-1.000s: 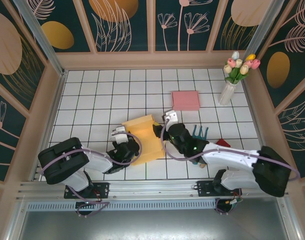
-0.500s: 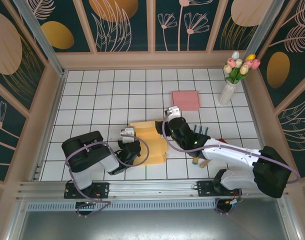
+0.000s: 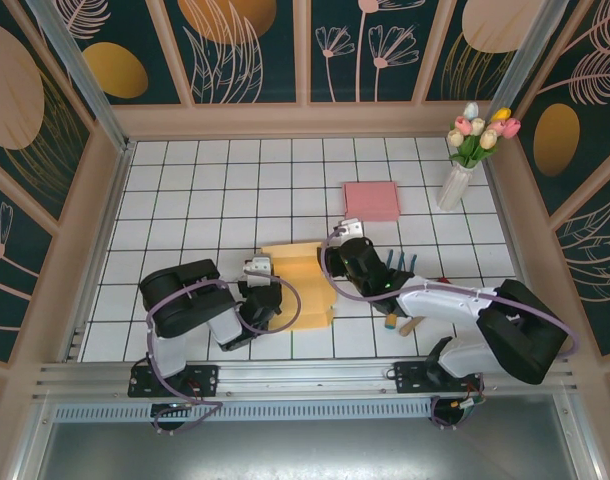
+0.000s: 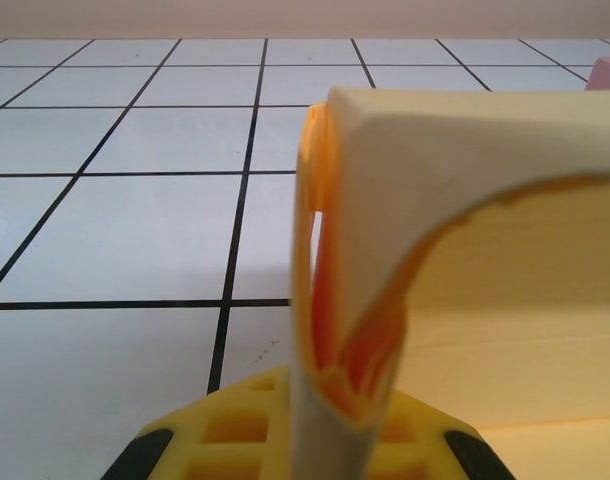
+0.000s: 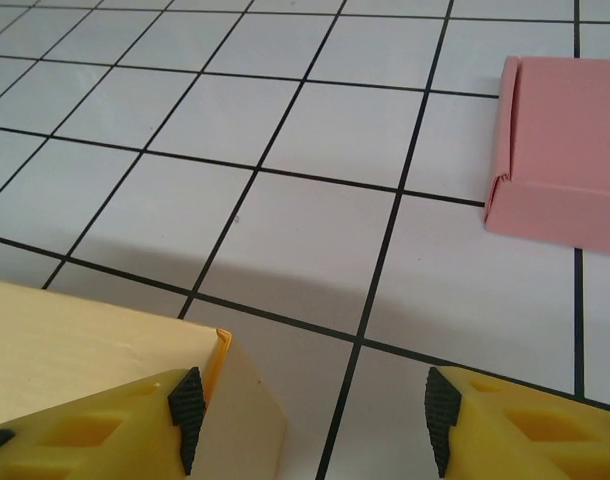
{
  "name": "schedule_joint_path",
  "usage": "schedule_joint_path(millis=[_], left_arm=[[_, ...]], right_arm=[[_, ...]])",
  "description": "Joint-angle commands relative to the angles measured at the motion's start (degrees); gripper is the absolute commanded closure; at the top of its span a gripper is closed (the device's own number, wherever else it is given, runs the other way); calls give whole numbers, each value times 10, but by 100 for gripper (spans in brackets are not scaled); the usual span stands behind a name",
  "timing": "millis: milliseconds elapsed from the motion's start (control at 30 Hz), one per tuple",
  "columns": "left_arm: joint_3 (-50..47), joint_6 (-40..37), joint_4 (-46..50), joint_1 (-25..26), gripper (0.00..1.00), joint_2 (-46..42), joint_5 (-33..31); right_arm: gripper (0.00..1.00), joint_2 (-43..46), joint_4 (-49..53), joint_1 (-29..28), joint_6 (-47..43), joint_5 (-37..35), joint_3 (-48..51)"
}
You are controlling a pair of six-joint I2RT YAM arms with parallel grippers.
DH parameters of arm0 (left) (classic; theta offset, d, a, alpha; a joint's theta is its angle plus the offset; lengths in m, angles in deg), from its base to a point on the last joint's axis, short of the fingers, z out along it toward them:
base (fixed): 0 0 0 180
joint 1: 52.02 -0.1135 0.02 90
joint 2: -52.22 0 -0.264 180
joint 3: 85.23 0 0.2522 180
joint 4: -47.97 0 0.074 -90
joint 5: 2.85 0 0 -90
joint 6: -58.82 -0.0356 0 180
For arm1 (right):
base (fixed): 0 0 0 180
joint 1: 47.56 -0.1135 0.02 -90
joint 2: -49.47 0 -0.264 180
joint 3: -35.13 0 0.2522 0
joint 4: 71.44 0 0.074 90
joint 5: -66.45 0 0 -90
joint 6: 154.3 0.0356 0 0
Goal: Fold the paper box
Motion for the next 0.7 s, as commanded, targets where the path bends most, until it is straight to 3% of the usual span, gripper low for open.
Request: schedule_joint_path(millis=[0,233,367,533,667], left_arm=[[11,-9,-4,-1,95,14,16],[-17,-9,15,-1,81,-55,44],[-3,-12,65,-1,90,-86,52],[1,-15,91,-1,92,-108,71],[61,7,252,0,100,-142,43]], right_arm=[[37,-13,1,0,2,-7,20],[37,-1,20,-5,15,-25,13],[36,7,32,-15,17,-29,3],[35,35,68,-34,19,-33,-15],[33,88,109,-41,21,-39,-26]])
